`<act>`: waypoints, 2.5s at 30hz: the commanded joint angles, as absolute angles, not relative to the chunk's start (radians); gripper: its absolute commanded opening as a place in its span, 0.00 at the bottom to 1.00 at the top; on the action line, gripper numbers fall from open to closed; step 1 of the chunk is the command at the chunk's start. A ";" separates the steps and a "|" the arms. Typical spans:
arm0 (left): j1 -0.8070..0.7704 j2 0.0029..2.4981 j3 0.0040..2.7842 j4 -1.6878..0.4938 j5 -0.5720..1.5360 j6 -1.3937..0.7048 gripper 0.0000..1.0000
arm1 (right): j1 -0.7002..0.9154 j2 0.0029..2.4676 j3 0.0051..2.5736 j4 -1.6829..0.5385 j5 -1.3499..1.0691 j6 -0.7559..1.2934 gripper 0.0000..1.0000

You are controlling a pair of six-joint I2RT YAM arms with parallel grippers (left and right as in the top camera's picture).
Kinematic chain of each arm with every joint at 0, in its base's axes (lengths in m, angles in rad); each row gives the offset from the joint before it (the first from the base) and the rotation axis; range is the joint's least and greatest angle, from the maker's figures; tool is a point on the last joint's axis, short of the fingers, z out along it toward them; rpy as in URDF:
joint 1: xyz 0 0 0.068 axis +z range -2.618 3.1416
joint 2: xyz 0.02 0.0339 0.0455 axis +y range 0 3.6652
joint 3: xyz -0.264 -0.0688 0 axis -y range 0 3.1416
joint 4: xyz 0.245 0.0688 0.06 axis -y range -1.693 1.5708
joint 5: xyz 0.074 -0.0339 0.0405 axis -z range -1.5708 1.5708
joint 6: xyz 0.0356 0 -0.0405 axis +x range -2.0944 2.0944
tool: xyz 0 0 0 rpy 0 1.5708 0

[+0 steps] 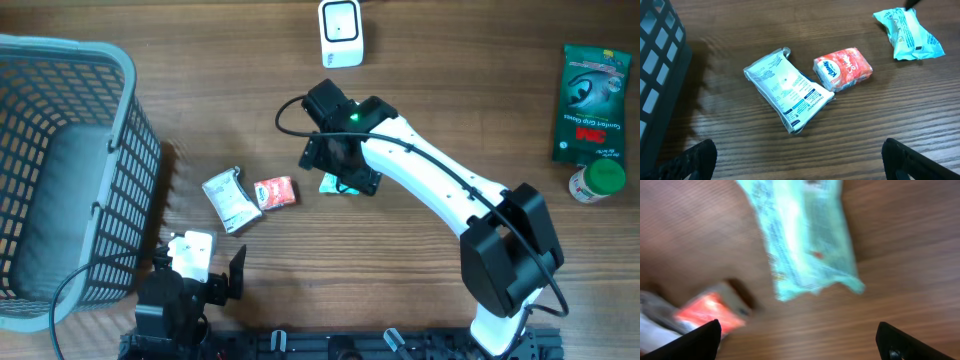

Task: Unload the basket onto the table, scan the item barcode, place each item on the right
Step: 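Move the right gripper down to the teal snack packet, then grasp the teal packet with the right gripper and lift it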

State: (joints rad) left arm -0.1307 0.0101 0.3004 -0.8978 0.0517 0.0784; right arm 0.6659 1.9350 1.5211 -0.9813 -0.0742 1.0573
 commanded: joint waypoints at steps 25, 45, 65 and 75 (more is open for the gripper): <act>-0.127 0.009 0.298 -0.896 0.063 0.097 1.00 | 0.791 1.234 0.450 0.057 0.178 1.589 1.00; -0.127 0.009 0.298 -0.896 0.063 0.097 1.00 | 0.615 1.863 0.454 0.313 0.187 1.882 0.65; -0.127 0.009 0.298 -0.896 0.063 0.097 1.00 | 0.515 1.161 0.454 0.006 -0.010 0.885 0.69; -0.127 0.009 0.298 -0.896 0.063 0.097 1.00 | 0.515 1.191 0.450 -0.203 -0.087 0.956 1.00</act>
